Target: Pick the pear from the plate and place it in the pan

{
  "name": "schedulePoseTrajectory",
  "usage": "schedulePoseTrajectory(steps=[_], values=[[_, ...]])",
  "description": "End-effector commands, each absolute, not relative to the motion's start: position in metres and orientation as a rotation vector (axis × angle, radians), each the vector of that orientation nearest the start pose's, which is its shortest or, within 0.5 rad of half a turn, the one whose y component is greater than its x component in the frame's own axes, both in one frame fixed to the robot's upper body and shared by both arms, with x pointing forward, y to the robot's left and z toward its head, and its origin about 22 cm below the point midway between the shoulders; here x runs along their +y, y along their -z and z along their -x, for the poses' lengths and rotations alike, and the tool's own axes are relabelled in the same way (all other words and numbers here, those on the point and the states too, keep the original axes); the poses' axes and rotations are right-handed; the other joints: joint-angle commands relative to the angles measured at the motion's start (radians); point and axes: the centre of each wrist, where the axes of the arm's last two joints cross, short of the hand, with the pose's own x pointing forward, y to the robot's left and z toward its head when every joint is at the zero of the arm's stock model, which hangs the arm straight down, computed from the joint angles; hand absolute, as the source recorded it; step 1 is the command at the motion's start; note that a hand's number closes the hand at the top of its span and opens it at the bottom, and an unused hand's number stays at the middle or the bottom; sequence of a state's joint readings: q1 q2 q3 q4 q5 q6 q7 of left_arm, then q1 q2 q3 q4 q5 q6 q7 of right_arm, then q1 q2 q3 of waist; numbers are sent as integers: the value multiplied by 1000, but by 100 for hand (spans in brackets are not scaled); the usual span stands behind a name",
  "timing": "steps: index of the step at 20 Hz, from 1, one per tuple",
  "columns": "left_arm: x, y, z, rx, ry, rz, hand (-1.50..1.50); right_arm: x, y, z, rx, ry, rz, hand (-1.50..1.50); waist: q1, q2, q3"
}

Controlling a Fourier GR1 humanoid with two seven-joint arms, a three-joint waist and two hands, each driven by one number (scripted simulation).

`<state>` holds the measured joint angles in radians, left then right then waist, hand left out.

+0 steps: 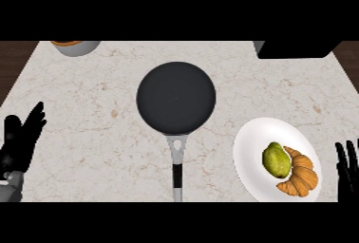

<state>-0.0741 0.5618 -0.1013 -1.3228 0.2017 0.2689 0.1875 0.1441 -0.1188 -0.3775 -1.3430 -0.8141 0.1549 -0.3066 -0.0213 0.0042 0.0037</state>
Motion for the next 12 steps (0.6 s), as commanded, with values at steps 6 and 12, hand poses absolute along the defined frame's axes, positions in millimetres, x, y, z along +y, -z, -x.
schedulePoseTrajectory(steps=[6,12], values=[[351,-3,-254,-1189,93,-489,0,-455,20,-148,-1568,442,41,-150,26,-2,-4],[360,-8,-257,-1204,97,-493,0,-476,-48,-181,-1419,-20,97,-150,38,-1,-6]])
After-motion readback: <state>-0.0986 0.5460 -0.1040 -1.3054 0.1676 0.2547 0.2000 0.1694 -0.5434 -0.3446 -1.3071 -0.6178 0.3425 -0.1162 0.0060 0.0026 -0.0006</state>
